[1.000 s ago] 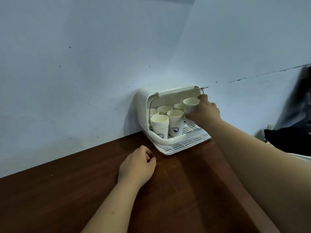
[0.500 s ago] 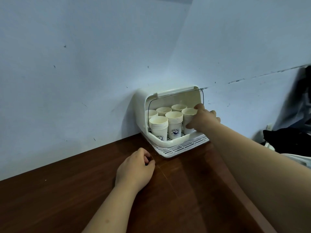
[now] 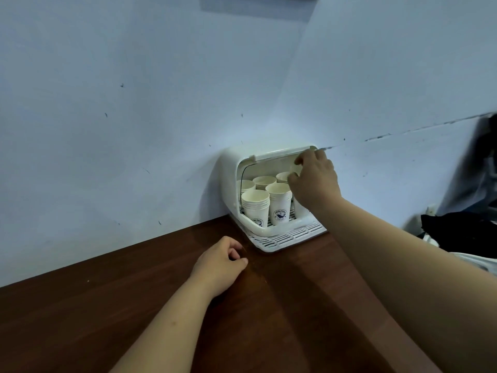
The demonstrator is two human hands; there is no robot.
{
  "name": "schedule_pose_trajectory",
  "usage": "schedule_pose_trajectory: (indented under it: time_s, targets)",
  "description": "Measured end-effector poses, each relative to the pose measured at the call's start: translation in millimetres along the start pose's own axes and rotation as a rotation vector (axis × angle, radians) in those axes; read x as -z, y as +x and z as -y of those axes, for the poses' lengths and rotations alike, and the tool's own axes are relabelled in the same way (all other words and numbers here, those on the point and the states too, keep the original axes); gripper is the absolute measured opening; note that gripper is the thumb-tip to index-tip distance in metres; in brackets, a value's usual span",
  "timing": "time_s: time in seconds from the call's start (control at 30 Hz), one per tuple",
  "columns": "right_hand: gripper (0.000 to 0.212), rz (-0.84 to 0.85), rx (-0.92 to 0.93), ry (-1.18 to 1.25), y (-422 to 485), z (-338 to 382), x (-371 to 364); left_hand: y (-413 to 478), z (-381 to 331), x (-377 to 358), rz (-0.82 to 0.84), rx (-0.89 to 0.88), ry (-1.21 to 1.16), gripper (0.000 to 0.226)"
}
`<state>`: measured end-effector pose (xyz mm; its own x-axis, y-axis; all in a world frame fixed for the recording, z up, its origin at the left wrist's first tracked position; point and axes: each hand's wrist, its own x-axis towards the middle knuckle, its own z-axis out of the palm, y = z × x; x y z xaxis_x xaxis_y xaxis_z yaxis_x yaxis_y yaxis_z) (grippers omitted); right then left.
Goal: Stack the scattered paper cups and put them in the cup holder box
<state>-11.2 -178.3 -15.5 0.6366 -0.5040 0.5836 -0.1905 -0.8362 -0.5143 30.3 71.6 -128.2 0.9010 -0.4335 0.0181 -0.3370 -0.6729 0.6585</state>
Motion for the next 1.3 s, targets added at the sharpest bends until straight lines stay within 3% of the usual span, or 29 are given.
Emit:
schedule_pose_trajectory:
  time_s: [0.07, 0.17, 0.27, 0.37, 0.53, 0.73, 1.07, 1.2, 1.3]
  targets:
    - [0.051, 0.039, 0.079, 0.032, 3, 15, 4, 5, -8, 10, -0.01, 0.035, -0.072, 0.028]
    - [0.081, 0.246, 0.131, -0.052, 9, 25, 10, 13, -41, 34, -0.255, -0.027, -0.051, 0.028]
    - [0.088, 0.314, 0.138, -0.066, 10, 21, 15, 23, -88, 56, -0.391, -0.158, -0.133, 0.052]
    - [0.086, 0.282, 0.151, -0.056, 6, 20, 24, 29, -116, 60, -0.321, -0.187, -0.06, 0.075]
    - [0.084, 0.242, 0.174, -0.054, -11, 11, 34, 13, -121, 44, -0.363, -0.211, -0.046, 0.06]
    - [0.068, 0.147, 0.142, 0.029, -68, -11, 39, -22, -110, 13, -0.362, -0.23, -0.153, 0.061]
    - [0.066, 0.342, 0.01, 0.023, -130, -20, 34, -58, -96, -5, -0.123, -0.188, -0.039, 0.069]
    - [0.061, 0.341, -0.056, 0.094, -133, -5, 42, -77, -83, 13, -0.117, -0.111, -0.099, 0.053]
    - [0.047, 0.359, -0.138, 0.284, -141, 26, 45, -99, -58, 39, -0.142, -0.02, -0.242, 0.044]
